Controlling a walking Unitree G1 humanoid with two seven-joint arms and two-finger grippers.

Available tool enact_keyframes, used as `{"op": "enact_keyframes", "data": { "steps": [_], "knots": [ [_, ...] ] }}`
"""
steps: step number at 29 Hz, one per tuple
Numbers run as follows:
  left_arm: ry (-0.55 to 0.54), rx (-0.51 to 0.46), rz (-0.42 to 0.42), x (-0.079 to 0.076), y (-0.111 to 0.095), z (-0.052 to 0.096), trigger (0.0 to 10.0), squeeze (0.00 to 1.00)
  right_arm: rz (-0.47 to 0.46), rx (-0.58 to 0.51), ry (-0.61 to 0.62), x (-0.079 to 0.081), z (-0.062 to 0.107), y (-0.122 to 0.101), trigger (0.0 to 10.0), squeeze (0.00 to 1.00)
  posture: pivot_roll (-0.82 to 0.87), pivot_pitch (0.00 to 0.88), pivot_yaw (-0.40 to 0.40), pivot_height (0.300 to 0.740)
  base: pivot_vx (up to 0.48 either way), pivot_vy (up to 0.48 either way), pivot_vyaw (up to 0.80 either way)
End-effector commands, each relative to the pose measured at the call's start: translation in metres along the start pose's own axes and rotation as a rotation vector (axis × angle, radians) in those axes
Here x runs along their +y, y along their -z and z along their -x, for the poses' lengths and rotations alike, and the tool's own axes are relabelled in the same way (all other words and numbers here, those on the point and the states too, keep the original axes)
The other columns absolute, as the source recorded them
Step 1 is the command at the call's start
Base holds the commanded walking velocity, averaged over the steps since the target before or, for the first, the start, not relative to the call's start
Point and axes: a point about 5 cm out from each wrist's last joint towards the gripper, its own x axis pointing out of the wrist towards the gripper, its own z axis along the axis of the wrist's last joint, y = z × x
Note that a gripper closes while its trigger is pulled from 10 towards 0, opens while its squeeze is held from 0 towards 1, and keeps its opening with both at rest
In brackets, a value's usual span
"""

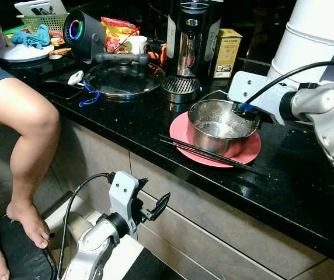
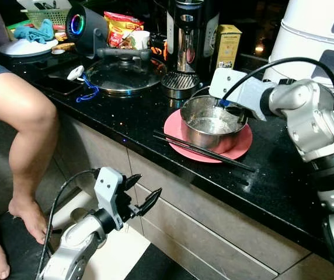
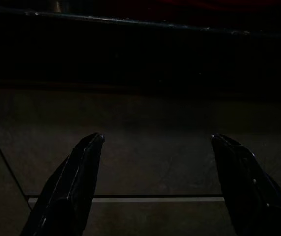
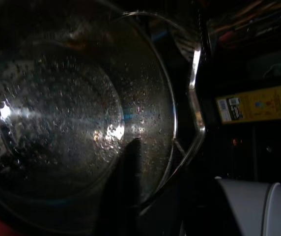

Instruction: Kitchen organization

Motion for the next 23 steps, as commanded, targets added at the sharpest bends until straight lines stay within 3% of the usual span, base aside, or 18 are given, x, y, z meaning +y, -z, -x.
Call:
{"op": "enact_keyframes", "data": {
  "steps": [1,11,16,23],
  "knots": [
    [-0.001,0.004,0.005,0.001,0.000,0.000,10.0,0.00,-0.021,-0.039,0.019,-0.002,0.003,-0.005,0.0,0.00,0.03,0.000,-0.029,0.740,0.000,0.000,0.00],
    [0.001,0.006,0.006,0.001,0.001,0.000,10.0,0.00,-0.150,-0.152,0.118,-0.011,0.003,-0.015,0.0,0.00,0.03,0.000,-0.030,0.740,0.000,0.000,0.00],
    [0.002,0.007,0.007,0.001,0.001,0.000,10.0,0.00,-0.326,-0.321,0.211,-0.019,0.001,-0.030,0.0,0.00,0.03,0.000,-0.029,0.740,0.000,0.000,0.00],
    [0.003,0.008,0.007,0.001,0.001,0.001,10.0,0.00,-0.487,-0.507,0.371,-0.031,0.006,-0.043,0.0,0.00,0.02,0.000,-0.027,0.740,0.000,0.000,0.00]
  ]
}}
